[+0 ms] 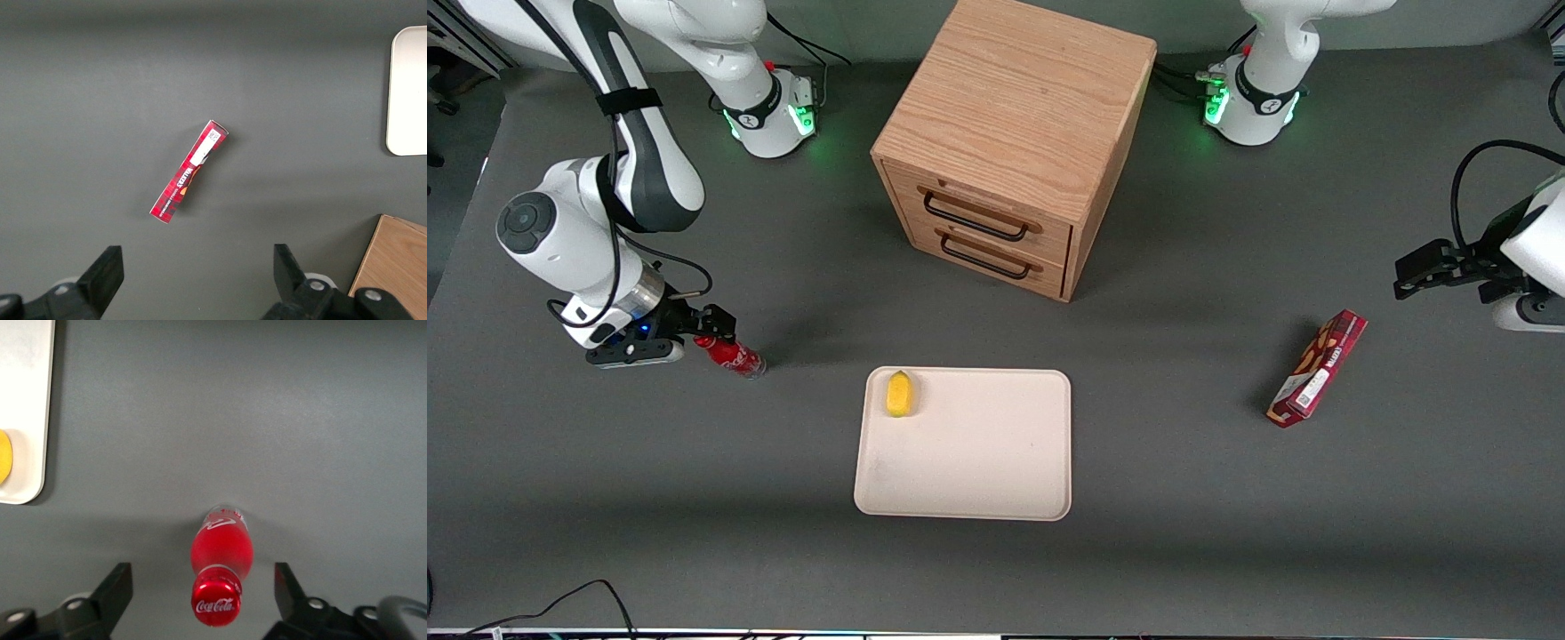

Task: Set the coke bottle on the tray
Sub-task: 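Lower the open right gripper and close it around the bottle, then lift the bottle and pull it back toward the right arm base, then carry the bottle over the cream tray beside the lemon, then lower the bottle onto the tray and open the right gripper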

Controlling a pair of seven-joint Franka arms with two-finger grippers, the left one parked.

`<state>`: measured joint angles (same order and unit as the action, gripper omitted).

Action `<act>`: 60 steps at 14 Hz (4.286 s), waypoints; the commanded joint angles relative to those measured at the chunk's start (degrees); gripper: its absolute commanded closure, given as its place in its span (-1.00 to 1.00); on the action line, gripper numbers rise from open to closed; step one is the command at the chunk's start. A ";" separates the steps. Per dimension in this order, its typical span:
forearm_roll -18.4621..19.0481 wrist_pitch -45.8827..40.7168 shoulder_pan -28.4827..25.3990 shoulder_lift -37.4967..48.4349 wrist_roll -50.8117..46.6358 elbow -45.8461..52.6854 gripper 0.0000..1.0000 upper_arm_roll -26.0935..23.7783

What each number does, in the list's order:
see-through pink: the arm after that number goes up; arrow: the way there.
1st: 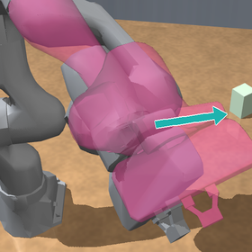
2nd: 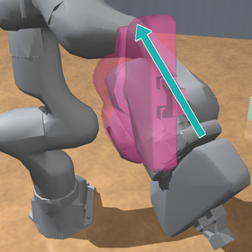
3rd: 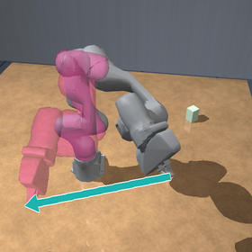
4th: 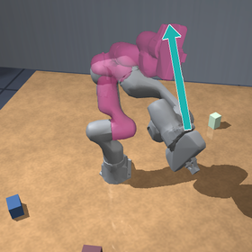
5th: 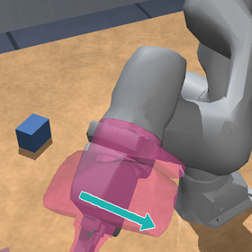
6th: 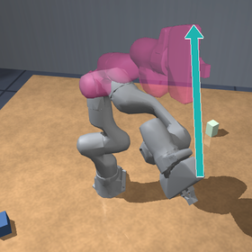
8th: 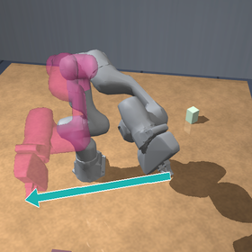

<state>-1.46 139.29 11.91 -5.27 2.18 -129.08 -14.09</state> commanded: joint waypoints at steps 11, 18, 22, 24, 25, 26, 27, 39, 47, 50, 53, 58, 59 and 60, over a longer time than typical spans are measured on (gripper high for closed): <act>0.75 -1.29 0.48 2.36 -1.39 -0.74 1.00 -0.24; 0.84 -38.69 -0.13 3.25 -3.59 30.06 1.00 -0.68; 3.81 -52.42 -0.13 1.58 -3.59 45.37 1.00 -0.76; 4.44 -54.47 -0.48 0.00 -3.68 48.56 1.00 -1.03; 4.36 -54.47 -0.57 -0.01 -3.76 48.57 1.00 -1.03; 3.92 -54.47 -1.09 -0.09 -4.46 48.57 1.00 -1.11; 3.92 -54.47 -2.49 -0.62 -6.12 48.57 1.00 -1.38; 4.53 -32.78 -26.05 -18.44 -33.21 49.00 1.00 -1.12; 9.72 -26.10 -26.32 -39.02 -29.87 67.99 1.00 1.78; 10.07 -23.81 -27.28 -41.57 -29.95 67.91 1.00 3.80; 10.86 -22.22 -28.08 -42.98 -30.04 67.73 1.00 4.86; 11.30 -21.78 -28.08 -42.82 -30.48 67.73 -1.00 4.86; 11.21 -22.47 -27.73 -41.77 -30.57 67.56 -1.00 4.69; 11.04 -24.13 -27.47 -39.41 -30.31 66.16 -1.00 4.60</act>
<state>8.57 117.62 -15.26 -47.49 -28.36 -62.76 -9.95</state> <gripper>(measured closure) 0.176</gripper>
